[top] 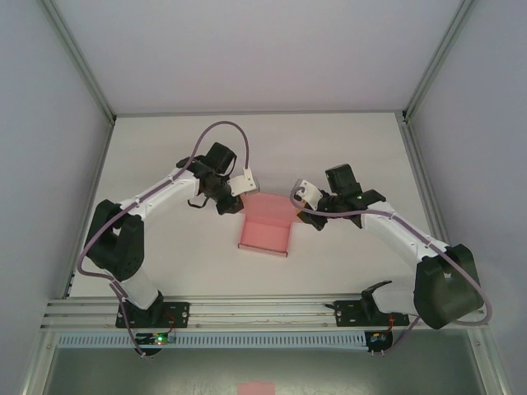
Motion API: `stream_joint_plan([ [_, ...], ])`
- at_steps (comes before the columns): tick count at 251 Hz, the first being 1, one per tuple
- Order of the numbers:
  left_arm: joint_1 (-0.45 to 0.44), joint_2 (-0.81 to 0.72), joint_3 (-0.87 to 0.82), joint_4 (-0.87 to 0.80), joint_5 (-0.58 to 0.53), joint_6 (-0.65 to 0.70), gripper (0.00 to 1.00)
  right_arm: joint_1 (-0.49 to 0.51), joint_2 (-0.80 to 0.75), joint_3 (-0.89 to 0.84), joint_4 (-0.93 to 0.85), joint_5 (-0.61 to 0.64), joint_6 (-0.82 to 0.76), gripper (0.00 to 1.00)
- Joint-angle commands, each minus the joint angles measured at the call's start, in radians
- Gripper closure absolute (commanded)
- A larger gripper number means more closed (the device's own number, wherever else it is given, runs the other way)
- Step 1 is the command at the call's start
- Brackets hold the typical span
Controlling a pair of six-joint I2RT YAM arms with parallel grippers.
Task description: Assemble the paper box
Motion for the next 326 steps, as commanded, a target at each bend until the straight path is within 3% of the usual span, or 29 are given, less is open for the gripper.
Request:
stream_joint_plan([
  [1, -0.019, -0.061, -0.002, 0.067, -0.007, -0.069, 0.92, 0.032, -0.048, 0.009, 0.074, 0.06, 0.102, 0.93],
  [56, -0.058, -0.088, 0.021, 0.123, -0.152, -0.248, 0.9, 0.069, -0.106, 0.043, 0.125, 0.282, 0.324, 0.96],
  [93, -0.077, -0.106, 0.033, 0.182, -0.176, -0.431, 0.88, 0.118, -0.092, 0.082, 0.153, 0.496, 0.493, 0.98],
  [115, -0.108, -0.122, 0.021, 0.238, -0.248, -0.512, 0.88, 0.145, -0.069, 0.1, 0.188, 0.655, 0.639, 0.99],
  [144, -0.166, -0.11, 0.032, 0.296, -0.429, -0.613, 0.88, 0.169, -0.044, 0.112, 0.249, 0.735, 0.825, 1.0],
  [177, -0.188, -0.024, 0.138, 0.251, -0.623, -0.841, 0.89, 0.215, -0.028, 0.098, 0.339, 0.85, 0.97, 1.0],
  [222, -0.219, 0.066, 0.235, 0.232, -0.805, -1.098, 0.9, 0.271, -0.015, 0.073, 0.416, 0.935, 1.106, 1.0],
  [249, -0.225, 0.09, 0.241, 0.247, -0.802, -1.231, 0.9, 0.281, -0.003, 0.06, 0.433, 0.997, 1.215, 0.95],
  [283, -0.239, 0.079, 0.187, 0.311, -0.766, -1.262, 0.89, 0.288, -0.001, 0.017, 0.487, 1.122, 1.349, 0.97],
  [326, -0.241, 0.086, 0.135, 0.347, -0.745, -1.29, 0.89, 0.29, 0.045, 0.023, 0.539, 1.158, 1.426, 0.96],
])
